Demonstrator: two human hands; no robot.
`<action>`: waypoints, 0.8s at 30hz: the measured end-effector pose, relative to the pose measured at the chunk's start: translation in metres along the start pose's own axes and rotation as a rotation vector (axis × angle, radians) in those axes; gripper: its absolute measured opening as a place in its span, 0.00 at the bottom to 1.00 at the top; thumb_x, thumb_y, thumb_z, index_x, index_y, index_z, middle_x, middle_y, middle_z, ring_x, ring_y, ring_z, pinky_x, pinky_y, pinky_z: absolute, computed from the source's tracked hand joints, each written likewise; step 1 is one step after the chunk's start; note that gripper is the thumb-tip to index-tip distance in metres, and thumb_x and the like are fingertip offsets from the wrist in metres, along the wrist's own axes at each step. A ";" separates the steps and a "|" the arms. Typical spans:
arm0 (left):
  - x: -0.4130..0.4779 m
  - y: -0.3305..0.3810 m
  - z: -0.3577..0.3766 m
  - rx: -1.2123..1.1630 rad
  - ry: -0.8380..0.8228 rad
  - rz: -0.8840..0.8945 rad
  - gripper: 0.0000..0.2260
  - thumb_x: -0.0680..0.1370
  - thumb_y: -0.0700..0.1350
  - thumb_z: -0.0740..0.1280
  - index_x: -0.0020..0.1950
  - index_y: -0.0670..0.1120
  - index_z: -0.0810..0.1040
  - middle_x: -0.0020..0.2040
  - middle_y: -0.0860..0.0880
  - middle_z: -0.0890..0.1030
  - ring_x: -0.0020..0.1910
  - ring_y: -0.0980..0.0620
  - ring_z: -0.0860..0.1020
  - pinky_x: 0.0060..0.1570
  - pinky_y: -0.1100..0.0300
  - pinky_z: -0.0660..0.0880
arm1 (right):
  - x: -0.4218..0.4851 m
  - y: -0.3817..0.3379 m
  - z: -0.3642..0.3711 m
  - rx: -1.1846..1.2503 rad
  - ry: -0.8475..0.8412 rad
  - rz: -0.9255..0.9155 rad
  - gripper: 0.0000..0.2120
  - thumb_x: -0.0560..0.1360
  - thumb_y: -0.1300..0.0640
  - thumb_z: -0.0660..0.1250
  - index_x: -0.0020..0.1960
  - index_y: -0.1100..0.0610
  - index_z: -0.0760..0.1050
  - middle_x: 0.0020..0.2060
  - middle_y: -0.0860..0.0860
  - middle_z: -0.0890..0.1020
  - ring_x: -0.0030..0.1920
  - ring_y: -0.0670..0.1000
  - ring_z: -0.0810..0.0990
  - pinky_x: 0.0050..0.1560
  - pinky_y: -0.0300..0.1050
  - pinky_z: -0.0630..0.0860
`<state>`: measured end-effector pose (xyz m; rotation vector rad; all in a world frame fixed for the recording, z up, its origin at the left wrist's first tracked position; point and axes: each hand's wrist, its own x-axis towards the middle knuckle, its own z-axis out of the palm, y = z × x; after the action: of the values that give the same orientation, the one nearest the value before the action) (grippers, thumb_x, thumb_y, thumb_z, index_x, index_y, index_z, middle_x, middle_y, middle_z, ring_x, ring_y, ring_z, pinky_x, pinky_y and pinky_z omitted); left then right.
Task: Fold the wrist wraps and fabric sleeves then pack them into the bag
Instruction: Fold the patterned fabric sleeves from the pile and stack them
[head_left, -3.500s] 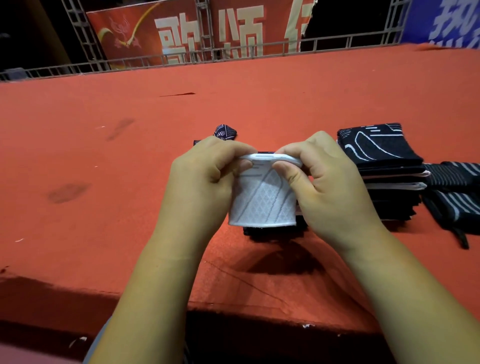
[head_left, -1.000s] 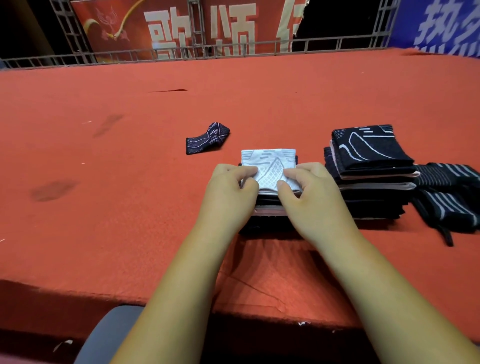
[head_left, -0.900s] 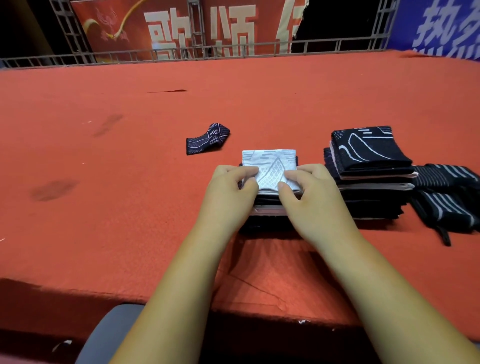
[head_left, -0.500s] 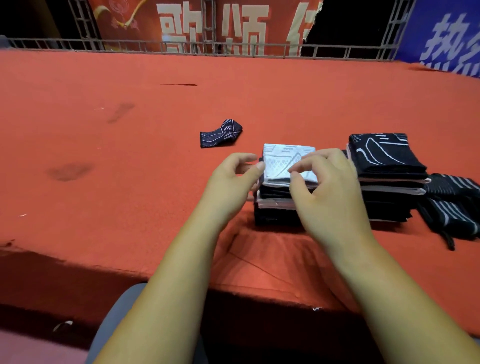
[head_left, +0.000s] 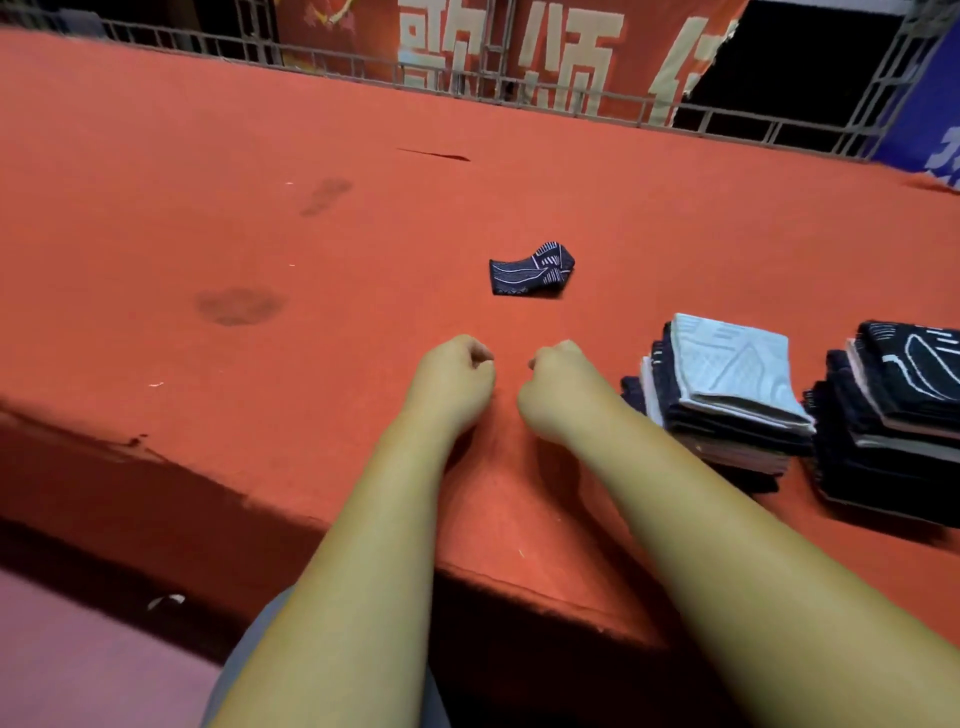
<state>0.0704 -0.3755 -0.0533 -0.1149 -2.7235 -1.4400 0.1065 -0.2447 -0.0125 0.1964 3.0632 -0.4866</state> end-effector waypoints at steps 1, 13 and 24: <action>0.004 -0.005 -0.004 0.049 0.014 0.004 0.10 0.82 0.41 0.66 0.60 0.47 0.84 0.59 0.45 0.87 0.61 0.44 0.83 0.62 0.53 0.77 | 0.015 -0.004 0.009 0.003 -0.013 0.030 0.20 0.82 0.59 0.62 0.73 0.61 0.75 0.73 0.60 0.70 0.72 0.62 0.76 0.73 0.52 0.73; 0.024 -0.064 -0.042 0.236 0.063 -0.012 0.12 0.82 0.43 0.65 0.63 0.50 0.84 0.64 0.46 0.84 0.67 0.42 0.79 0.70 0.50 0.73 | 0.148 -0.021 0.055 -0.112 0.058 0.073 0.27 0.82 0.52 0.57 0.81 0.43 0.68 0.87 0.47 0.53 0.80 0.59 0.63 0.76 0.56 0.62; 0.029 -0.054 -0.032 0.293 0.040 -0.067 0.12 0.83 0.52 0.64 0.64 0.56 0.82 0.65 0.52 0.81 0.69 0.42 0.74 0.68 0.48 0.71 | 0.211 -0.018 0.052 -0.041 0.060 0.150 0.29 0.82 0.50 0.51 0.83 0.41 0.63 0.87 0.44 0.53 0.80 0.60 0.58 0.74 0.57 0.59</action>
<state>0.0371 -0.4317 -0.0773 0.0181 -2.8922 -1.0262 -0.1049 -0.2526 -0.0673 0.4427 3.0818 -0.4175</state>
